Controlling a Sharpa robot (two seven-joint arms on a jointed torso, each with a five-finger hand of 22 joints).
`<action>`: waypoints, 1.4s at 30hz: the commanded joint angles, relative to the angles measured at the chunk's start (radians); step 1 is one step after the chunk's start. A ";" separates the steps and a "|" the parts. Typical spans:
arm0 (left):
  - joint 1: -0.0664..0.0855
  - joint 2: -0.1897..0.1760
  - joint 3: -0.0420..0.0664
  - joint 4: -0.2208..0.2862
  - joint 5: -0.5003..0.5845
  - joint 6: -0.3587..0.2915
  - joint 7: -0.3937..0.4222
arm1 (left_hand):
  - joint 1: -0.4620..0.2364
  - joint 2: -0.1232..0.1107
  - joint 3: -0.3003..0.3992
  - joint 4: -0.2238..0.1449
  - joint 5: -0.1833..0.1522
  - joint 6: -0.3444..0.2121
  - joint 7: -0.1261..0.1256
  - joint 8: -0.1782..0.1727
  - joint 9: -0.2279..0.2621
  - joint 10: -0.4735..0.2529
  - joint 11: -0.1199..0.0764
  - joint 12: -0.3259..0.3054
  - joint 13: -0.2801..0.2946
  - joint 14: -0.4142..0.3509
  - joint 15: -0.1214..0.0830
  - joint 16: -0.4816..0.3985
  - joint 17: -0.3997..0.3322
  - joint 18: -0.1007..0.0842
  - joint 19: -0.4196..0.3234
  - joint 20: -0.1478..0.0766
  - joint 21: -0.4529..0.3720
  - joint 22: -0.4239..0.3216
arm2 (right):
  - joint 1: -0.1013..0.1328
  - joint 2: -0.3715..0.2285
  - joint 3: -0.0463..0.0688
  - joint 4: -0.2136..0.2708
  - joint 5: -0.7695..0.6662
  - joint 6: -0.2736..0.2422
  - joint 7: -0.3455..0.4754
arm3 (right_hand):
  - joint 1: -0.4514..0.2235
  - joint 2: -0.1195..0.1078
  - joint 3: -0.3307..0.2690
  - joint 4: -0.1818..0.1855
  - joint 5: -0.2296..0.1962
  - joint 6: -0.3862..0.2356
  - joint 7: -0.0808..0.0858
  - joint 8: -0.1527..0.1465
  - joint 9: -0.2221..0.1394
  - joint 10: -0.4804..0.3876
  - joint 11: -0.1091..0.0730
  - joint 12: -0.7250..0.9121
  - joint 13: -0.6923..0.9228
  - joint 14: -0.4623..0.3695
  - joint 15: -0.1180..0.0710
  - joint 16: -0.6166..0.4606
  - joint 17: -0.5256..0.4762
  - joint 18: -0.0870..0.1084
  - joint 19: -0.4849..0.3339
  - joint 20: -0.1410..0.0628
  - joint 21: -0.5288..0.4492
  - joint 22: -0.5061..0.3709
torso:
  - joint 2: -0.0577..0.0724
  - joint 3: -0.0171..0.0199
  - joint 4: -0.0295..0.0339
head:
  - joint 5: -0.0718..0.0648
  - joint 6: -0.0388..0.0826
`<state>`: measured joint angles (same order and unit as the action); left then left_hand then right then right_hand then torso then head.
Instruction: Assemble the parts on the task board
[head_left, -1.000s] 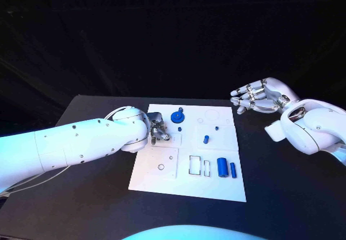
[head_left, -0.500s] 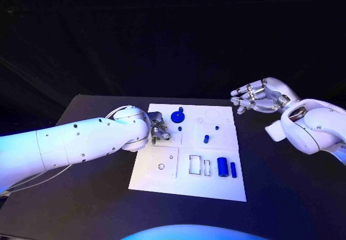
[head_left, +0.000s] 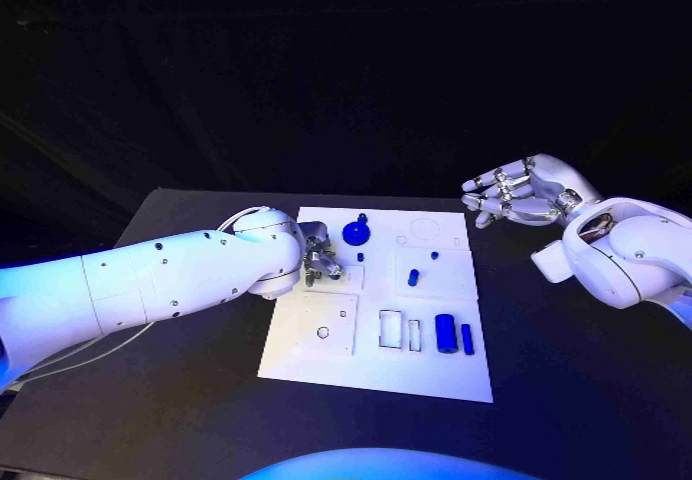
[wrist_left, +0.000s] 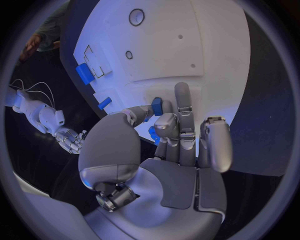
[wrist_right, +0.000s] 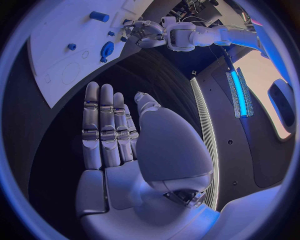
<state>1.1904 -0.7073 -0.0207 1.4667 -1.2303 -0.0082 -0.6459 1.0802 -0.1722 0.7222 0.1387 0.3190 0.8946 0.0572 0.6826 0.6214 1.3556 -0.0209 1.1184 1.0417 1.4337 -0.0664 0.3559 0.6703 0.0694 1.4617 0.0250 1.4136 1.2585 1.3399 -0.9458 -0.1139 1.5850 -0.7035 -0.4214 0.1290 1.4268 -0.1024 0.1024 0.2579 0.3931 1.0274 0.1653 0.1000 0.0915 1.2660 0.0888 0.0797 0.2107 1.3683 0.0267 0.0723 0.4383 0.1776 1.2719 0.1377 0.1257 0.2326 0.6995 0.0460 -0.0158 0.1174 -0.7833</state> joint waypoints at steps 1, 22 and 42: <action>-0.008 0.007 -0.007 -0.003 0.013 0.069 -0.010 | 0.004 0.011 0.120 -0.127 -0.005 0.000 -0.006 -0.002 -0.003 0.002 -0.001 -0.001 -0.001 0.005 -0.004 -0.004 0.001 -0.009 0.014 0.002 0.005 0.000 | 0.000 -0.001 0.000 0.002 -0.008 0.009 -0.004 | -0.011 -0.002 0.000 0.007 0.004 0.001 0.005 -0.004 0.001 0.002 0.007 -0.004 -0.001 -0.001 0.009 -0.005 -0.002 0.006 0.000 0.004 -0.007 -0.002 | 0.000 0.0005 0.0004 | -0.001 0.000; -0.008 0.008 -0.007 -0.019 0.029 0.048 -0.012 | -0.089 0.028 -0.268 0.052 -0.013 0.030 -0.014 -0.019 -0.028 -0.005 -0.003 0.009 -0.004 0.008 -0.004 -0.013 0.015 -0.008 0.012 -0.003 0.000 -0.004 | 0.000 -0.004 0.000 0.004 -0.003 0.007 -0.008 | -0.027 -0.008 -0.006 0.014 0.002 -0.004 0.008 -0.007 0.001 -0.002 0.011 -0.006 -0.002 -0.006 0.013 -0.007 -0.003 0.005 -0.002 0.007 -0.013 -0.010 | 0.001 0.0001 0.0010 | -0.005 0.002; -0.008 -0.003 -0.004 -0.006 0.040 0.030 -0.012 | -0.049 0.039 -0.414 0.122 -0.011 0.038 -0.013 -0.027 -0.041 -0.007 -0.002 0.016 -0.002 0.010 -0.003 -0.018 0.022 -0.008 0.012 -0.003 -0.002 -0.004 | 0.000 -0.005 0.000 0.000 -0.002 0.007 -0.011 | -0.041 -0.008 -0.012 0.019 0.002 -0.007 0.010 -0.008 0.001 -0.006 0.013 -0.007 -0.003 -0.012 0.016 -0.008 -0.005 0.005 -0.004 0.010 -0.018 -0.017 | 0.000 -0.0010 0.0011 | -0.011 0.005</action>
<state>1.1907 -0.7093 -0.0191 1.4578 -1.2079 0.0065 -0.6488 1.0238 -0.1320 0.3129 0.2599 0.3048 0.9273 0.0425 0.6523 0.6074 1.3556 -0.0210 1.1309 1.0383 1.4371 -0.0699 0.3414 0.6911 0.0695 1.4617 0.0251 1.4135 1.2555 1.3400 -0.9506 -0.1140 1.5856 -0.7028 -0.4206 0.1208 1.3947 -0.1134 0.0939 0.2721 0.3931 1.0243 0.1684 0.0963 0.0913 1.2589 0.0960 0.0757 0.2086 1.3575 0.0375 0.0685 0.4345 0.1776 1.2681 0.1414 0.1139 0.2173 0.6998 0.0453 -0.0150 0.1081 -0.7791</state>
